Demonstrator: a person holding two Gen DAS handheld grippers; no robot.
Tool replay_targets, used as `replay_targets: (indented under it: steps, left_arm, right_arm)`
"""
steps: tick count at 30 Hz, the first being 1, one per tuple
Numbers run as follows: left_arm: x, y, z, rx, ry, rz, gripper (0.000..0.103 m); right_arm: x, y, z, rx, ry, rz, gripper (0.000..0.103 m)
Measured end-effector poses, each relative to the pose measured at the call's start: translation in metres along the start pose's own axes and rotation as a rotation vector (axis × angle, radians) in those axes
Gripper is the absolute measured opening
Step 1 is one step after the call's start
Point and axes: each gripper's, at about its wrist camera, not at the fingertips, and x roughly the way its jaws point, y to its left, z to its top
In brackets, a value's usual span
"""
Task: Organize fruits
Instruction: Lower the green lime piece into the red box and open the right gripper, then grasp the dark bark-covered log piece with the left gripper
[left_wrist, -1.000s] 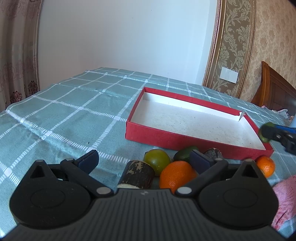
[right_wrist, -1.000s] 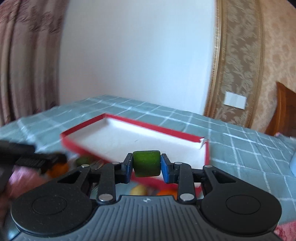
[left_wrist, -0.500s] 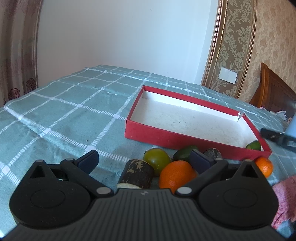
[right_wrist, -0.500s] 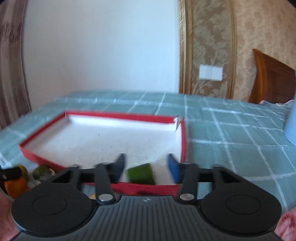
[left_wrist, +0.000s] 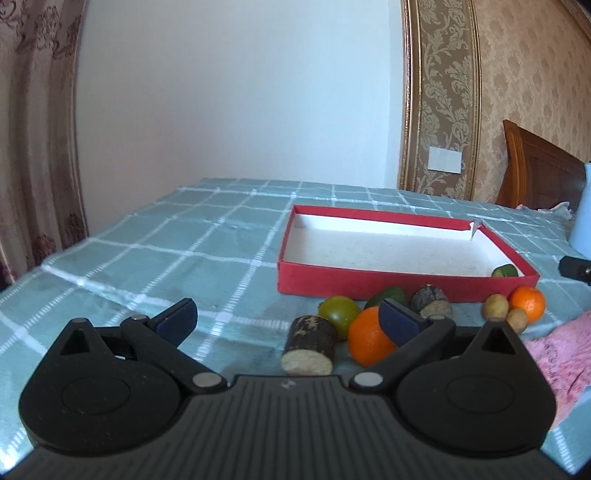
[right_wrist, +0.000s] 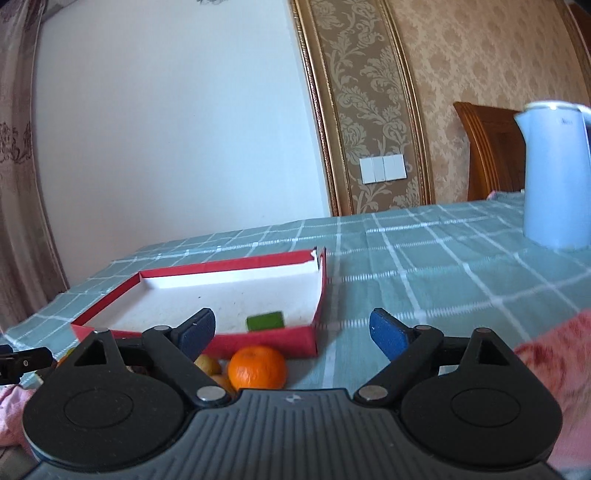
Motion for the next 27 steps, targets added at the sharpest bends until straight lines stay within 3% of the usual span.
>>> replay_targets:
  steps: [4,11,18,27]
  left_arm:
    - [0.005,-0.002,-0.001,0.031,0.026,0.030,0.103]
    - [0.006,-0.010,-0.001,0.091,0.039,-0.007,0.088]
    - [0.001,-0.006,0.000,0.112,0.053,-0.059,0.085]
    - [0.005,0.009,-0.003,0.131,0.091,-0.001,0.085]
  right_arm:
    - [0.001,-0.005,0.001,0.029,0.009,0.004,0.096]
    - [0.005,-0.009,0.001,0.065,0.034,-0.013,0.096]
    - [0.004,-0.013,0.001,0.083,0.030,-0.020,0.099]
    - [0.007,-0.013,0.001,0.087,0.046,-0.024,0.100]
